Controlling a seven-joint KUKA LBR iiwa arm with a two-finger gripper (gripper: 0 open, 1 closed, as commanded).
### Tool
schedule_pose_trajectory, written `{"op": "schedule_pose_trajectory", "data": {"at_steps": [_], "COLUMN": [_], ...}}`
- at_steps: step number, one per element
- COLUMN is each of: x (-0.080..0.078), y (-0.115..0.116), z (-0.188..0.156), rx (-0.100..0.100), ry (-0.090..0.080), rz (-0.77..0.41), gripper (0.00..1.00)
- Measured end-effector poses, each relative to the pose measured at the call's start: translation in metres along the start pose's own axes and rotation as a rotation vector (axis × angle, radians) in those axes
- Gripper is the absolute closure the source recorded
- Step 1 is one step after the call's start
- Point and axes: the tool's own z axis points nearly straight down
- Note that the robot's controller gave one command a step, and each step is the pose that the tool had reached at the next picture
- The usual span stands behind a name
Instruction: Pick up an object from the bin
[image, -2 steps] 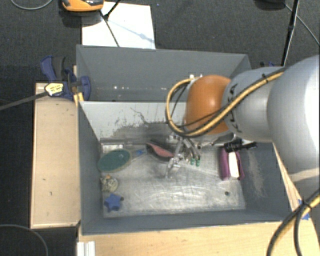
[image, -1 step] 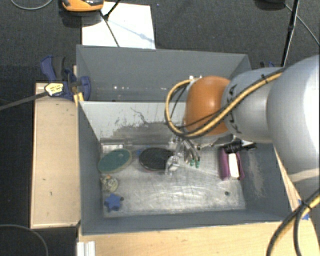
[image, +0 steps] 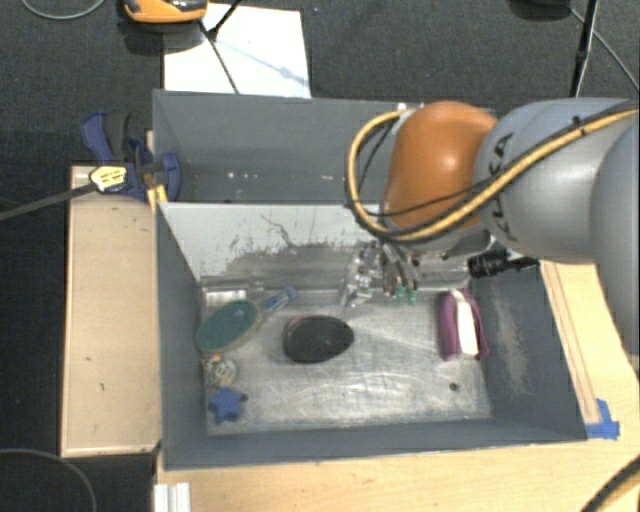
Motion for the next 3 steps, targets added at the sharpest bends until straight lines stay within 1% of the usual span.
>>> {"op": "schedule_pose_trajectory", "data": {"at_steps": [1, 2, 3], "x": [0.002, 0.002, 0.000], "y": [-0.001, 0.022, 0.022], "z": [0.005, 0.094, 0.092], "rx": [0.003, 0.001, 0.000], "ry": [0.009, 0.007, 0.002], "rz": [0.000, -0.368, -0.364], "gripper": [0.00, 0.00, 1.00]}}
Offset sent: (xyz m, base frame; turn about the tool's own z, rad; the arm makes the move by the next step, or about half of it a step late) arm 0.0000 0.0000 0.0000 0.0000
